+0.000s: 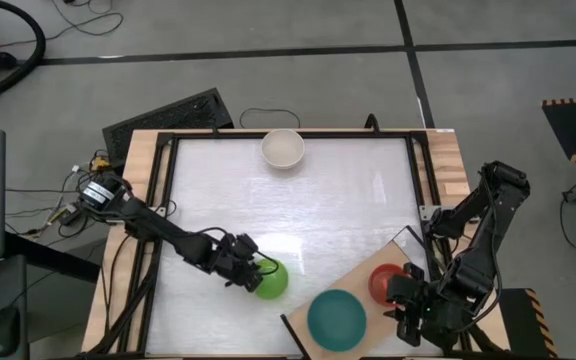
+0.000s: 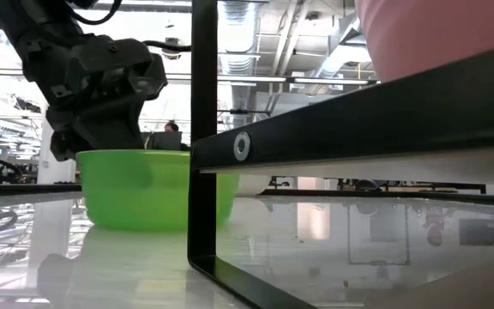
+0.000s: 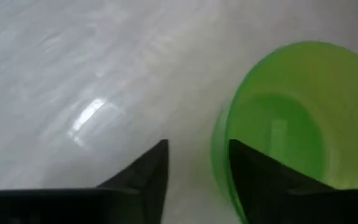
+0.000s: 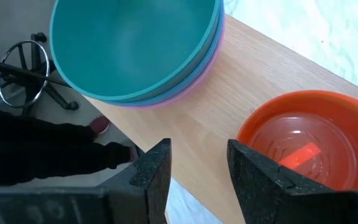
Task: Place and stack bowls onto a shelf
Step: Stack the green bowl on top of the orange bowl on the shelf
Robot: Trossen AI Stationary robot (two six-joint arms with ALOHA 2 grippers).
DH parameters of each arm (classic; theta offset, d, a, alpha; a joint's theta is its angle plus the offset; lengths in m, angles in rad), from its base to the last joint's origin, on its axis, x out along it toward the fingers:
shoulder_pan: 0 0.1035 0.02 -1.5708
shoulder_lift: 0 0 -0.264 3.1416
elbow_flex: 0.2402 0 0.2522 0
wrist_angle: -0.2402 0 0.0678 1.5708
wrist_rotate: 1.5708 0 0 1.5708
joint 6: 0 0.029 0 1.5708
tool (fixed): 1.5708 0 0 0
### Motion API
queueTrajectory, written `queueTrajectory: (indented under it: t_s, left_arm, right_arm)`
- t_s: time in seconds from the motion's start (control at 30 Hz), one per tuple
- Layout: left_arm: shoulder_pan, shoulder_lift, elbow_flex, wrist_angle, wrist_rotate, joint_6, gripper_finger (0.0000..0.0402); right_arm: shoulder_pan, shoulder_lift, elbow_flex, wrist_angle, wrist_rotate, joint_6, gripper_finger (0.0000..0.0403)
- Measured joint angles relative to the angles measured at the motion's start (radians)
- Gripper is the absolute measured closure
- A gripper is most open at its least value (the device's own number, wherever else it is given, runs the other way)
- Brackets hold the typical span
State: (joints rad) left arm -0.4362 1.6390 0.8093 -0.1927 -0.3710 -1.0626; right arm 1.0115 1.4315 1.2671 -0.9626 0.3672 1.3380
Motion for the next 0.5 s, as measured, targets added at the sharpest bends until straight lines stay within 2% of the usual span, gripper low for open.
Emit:
queueTrajectory:
  t_s: [0.23, 0.5]
  left_arm:
    - [0.000, 0.000, 0.000, -0.004, -0.004, 0.000, 0.0385]
    - [0.000, -0.008, 0.007, -0.015, -0.004, -0.019, 0.0401]
  right_arm:
    - [-0.009, 0.000, 0.000, 0.000, 0.000, -0.005, 0.0223]
    - [-0.052, -0.025, 0.037, 0.002, 0.000, -0.073, 0.0223]
